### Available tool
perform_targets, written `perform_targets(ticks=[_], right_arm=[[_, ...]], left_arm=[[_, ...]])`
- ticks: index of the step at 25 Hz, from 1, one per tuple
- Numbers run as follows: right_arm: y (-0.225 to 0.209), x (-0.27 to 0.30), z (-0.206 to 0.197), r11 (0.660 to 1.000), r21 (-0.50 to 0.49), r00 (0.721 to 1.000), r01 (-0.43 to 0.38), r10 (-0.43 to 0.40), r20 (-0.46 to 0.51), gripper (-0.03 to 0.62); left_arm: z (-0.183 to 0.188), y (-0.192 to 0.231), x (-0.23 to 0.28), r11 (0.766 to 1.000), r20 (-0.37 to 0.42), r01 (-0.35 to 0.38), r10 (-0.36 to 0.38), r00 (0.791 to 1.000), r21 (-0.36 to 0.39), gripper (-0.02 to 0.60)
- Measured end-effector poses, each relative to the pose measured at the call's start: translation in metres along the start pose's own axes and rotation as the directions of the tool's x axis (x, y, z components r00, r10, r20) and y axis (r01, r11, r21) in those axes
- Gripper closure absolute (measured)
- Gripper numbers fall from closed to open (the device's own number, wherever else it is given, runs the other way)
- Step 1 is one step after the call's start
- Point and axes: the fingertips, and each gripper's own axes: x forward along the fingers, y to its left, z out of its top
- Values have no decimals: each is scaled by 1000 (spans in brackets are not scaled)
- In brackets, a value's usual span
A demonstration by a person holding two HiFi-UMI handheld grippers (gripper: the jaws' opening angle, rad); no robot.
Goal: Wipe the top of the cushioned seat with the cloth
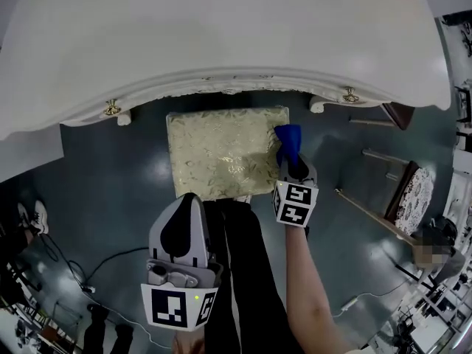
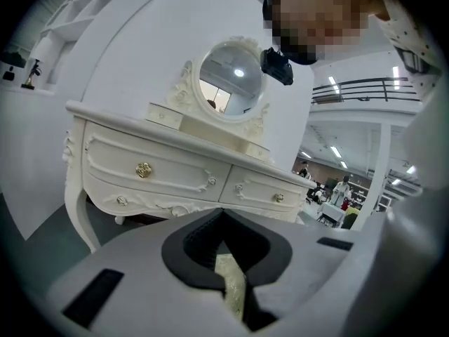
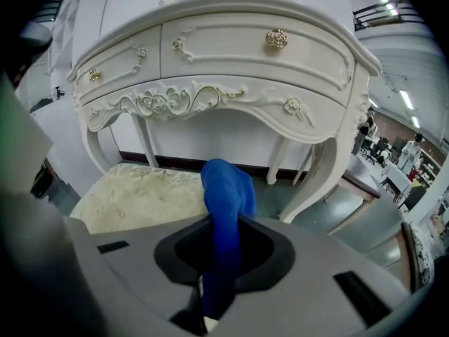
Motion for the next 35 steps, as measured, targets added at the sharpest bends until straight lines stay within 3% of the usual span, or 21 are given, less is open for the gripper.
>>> perform_targets(ticks=[5, 9, 24, 35], right_arm=[[11, 12, -19, 999, 3, 999, -39, 39, -29, 533], [10, 18, -24, 998, -17, 997, -62, 61, -39, 533], [24, 23, -14, 998, -23, 997, -54, 52, -53, 533], [82, 20, -5, 990, -59, 991, -127, 124, -53, 533]], left_arm=[[-30, -16, 21, 997, -43, 66, -64, 997, 33, 589], [-45, -18, 27, 998, -73, 63, -62, 995, 16, 589], [-44, -8, 20, 999, -67, 36, -36, 997, -9, 589], [-39, 9, 10, 999, -51, 19, -20, 998, -27, 589]])
